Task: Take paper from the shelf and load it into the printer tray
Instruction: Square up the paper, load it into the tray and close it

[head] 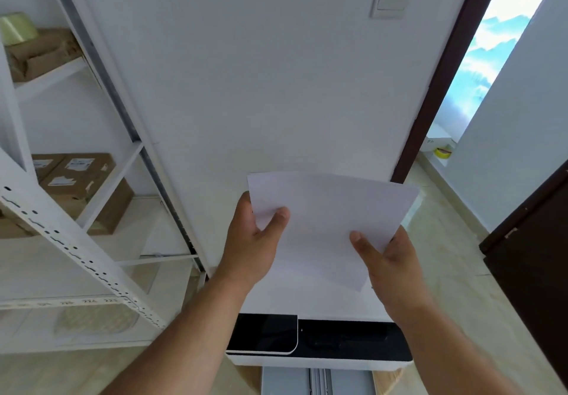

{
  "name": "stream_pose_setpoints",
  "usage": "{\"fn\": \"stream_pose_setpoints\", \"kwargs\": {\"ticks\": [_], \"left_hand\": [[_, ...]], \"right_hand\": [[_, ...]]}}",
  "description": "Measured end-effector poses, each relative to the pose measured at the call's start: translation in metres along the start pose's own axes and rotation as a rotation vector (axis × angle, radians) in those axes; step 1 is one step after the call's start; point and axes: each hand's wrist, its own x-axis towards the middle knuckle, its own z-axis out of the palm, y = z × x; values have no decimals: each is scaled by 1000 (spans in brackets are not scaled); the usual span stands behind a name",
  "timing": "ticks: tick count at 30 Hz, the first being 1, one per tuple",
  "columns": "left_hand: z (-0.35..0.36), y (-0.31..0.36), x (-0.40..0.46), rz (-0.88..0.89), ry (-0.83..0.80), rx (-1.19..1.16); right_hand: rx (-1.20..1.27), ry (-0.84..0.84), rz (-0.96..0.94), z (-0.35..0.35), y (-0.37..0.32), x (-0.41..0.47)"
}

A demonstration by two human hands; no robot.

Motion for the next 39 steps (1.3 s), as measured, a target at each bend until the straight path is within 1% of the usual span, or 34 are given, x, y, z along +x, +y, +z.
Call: {"fn": "stream_pose_setpoints", "kwargs": {"ticks": [5, 9, 12, 15, 21, 24, 26, 30, 34, 35, 39], "left_hand": [[3, 27, 2, 57, 48, -47], [9, 41, 6, -28, 121, -89], [18, 49, 13, -153, 245, -215], [24, 54, 15, -169, 333, -320], [27, 63, 19, -113, 419, -211], [27, 67, 20, -107, 409, -228], [27, 68, 18, -92, 386, -200], [28, 72, 15, -50, 405, -135], [25, 75, 15, -100, 382, -306], [25, 74, 16, -96, 381, -297], [25, 71, 18, -18, 373, -119]], "right_hand": [[-16, -6, 12, 0, 0, -2], [5, -14, 14, 0, 0, -2], [28, -20, 21, 0, 0, -2], [35, -34, 28, -1, 0, -2], [69, -31, 21, -1, -1, -1], [76, -28, 5, -2, -1, 0], [81, -28, 6, -2, -1, 0], [85, -25, 15, -2, 0, 2], [89, -20, 24, -2, -2, 2], [88, -22, 22, -2, -2, 2], [80, -31, 17, -3, -1, 2]]}}
